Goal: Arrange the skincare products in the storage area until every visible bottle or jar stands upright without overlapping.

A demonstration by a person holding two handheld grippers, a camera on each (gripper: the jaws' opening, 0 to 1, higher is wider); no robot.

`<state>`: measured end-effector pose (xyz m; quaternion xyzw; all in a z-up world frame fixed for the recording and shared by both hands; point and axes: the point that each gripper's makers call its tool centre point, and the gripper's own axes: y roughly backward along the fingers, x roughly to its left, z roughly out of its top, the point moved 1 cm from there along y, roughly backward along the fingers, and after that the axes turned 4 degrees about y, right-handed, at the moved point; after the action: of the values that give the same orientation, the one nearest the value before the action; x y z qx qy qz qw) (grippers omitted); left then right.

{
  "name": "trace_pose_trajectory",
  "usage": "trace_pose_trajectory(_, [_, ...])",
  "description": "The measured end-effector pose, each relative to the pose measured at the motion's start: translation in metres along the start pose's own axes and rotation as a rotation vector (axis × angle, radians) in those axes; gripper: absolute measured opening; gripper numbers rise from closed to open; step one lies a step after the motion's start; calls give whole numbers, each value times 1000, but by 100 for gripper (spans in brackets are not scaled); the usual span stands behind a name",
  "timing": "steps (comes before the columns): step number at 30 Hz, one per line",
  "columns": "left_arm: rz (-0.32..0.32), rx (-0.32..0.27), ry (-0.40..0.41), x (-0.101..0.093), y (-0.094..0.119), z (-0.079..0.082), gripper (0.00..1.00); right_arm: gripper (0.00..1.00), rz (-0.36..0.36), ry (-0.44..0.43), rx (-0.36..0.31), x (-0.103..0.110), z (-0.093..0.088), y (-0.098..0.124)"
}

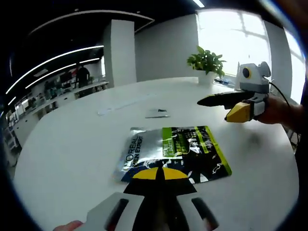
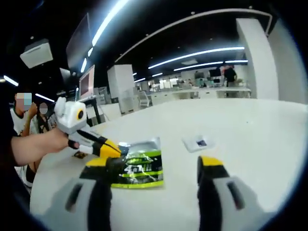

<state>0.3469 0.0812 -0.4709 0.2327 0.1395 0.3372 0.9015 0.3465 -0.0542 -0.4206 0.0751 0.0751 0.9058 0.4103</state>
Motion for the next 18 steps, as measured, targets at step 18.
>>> trace_pose_trajectory(18, [-14,-5,3,-1,1,-2,0,70,184,-130,149,9,-17,-25])
